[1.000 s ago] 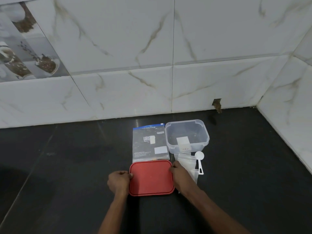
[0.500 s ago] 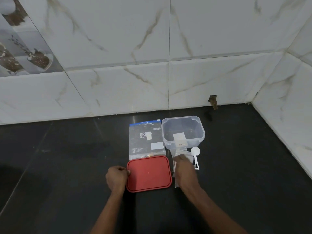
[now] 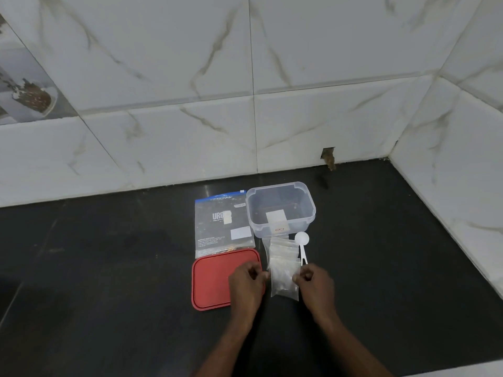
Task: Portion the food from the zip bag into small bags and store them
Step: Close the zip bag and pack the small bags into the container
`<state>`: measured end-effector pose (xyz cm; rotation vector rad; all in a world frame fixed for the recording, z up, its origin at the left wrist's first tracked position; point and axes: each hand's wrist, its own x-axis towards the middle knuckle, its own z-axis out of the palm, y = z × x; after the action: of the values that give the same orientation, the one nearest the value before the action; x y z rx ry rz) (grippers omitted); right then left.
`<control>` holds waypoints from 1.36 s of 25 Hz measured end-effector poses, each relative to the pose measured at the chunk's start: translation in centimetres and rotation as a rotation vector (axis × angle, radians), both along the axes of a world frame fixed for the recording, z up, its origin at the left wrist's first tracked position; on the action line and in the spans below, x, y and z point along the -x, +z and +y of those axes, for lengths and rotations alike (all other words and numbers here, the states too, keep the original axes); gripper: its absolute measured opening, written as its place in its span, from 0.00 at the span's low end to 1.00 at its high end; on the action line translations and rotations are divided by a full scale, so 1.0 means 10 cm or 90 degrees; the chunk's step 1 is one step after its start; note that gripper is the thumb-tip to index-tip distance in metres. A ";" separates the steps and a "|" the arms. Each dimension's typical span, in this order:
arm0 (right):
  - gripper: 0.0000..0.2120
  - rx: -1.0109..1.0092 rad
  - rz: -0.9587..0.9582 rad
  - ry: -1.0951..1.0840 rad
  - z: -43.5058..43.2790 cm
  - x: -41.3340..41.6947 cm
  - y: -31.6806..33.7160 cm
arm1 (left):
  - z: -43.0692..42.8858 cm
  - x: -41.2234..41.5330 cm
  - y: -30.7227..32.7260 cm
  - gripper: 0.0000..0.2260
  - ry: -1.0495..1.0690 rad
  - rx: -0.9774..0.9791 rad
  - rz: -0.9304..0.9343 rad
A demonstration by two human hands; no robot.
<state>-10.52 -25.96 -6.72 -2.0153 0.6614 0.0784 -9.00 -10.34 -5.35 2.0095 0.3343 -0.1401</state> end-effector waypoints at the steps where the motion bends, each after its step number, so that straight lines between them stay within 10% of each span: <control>1: 0.04 -0.010 -0.021 0.017 -0.02 -0.01 0.01 | -0.02 -0.03 -0.01 0.04 -0.006 0.012 -0.002; 6: 0.06 -0.124 -0.088 0.113 -0.12 -0.16 0.04 | 0.01 -0.22 -0.02 0.19 -0.132 0.048 -0.012; 14: 0.08 -0.306 -0.062 0.073 -0.08 -0.25 0.05 | 0.10 -0.26 -0.03 0.10 -0.050 0.223 0.026; 20: 0.10 0.109 -0.013 0.021 -0.06 -0.30 0.03 | 0.11 -0.20 -0.11 0.04 0.028 0.271 0.030; 34: 0.08 0.102 -0.094 0.084 0.00 -0.33 -0.13 | 0.02 -0.18 -0.12 0.05 0.056 0.295 0.064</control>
<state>-7.26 -25.92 -8.06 -2.1944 0.4522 -0.0468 -7.19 -10.12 -6.58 1.5307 0.4114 -0.2410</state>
